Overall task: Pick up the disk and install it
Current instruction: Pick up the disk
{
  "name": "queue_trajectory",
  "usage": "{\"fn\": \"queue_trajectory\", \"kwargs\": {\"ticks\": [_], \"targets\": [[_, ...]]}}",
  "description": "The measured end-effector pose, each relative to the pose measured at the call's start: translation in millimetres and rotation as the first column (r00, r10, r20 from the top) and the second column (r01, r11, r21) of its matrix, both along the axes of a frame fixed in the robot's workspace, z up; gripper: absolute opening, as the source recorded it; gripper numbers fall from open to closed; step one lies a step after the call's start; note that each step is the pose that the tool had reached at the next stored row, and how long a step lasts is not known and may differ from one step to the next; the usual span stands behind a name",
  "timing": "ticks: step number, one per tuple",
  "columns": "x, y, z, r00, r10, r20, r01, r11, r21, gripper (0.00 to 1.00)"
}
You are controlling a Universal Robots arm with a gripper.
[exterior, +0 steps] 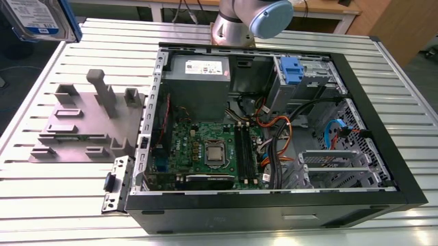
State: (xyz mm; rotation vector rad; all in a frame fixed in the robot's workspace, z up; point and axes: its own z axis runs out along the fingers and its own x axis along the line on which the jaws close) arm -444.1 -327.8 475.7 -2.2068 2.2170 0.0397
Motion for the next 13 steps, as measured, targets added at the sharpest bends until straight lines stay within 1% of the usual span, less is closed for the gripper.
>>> {"fn": "queue_trajectory", "kwargs": {"ticks": [2,3,9,13], "targets": [[0.0,0.0,3.7,1.0,0.0,-0.0001,0.0,1.0,-0.0001,0.36],[0.0,0.0,4.1,1.0,0.0,-0.0001,0.0,1.0,-0.0002,0.36],[0.0,-0.4,4.1,1.0,0.0,-0.0003,0.0,1.0,-0.0006,0.36],[0.0,-3.0,4.1,1.0,0.0,-0.0001,0.0,1.0,-0.001,0.36]]}}
